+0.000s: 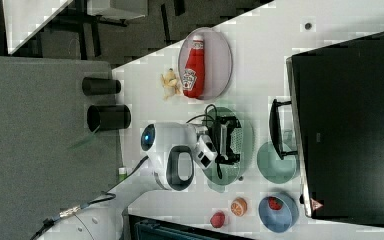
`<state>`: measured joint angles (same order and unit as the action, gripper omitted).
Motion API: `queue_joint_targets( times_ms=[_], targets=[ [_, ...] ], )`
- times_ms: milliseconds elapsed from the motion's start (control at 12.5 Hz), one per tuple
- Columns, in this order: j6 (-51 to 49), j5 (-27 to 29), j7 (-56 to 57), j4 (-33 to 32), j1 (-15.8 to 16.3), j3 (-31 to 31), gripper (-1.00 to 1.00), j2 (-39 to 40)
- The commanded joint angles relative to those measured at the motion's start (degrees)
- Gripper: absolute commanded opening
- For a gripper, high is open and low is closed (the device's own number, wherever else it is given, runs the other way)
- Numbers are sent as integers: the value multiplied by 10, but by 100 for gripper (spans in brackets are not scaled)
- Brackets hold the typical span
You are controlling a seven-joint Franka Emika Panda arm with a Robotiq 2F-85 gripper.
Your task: Drag strainer left to right.
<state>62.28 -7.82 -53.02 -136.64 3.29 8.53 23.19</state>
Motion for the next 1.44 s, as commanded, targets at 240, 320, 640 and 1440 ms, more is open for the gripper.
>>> queue_joint_targets(
  times_ms=[240,320,640,1440],
  targets=[
    [-20,-7,104,3,14,-39,100,-79],
    [-43,-4,134,4,14,-46,100,-113],
    [-248,10,276,54,13,-46,100,-272],
    [-562,56,567,260,12,-27,100,-401]
  ],
)
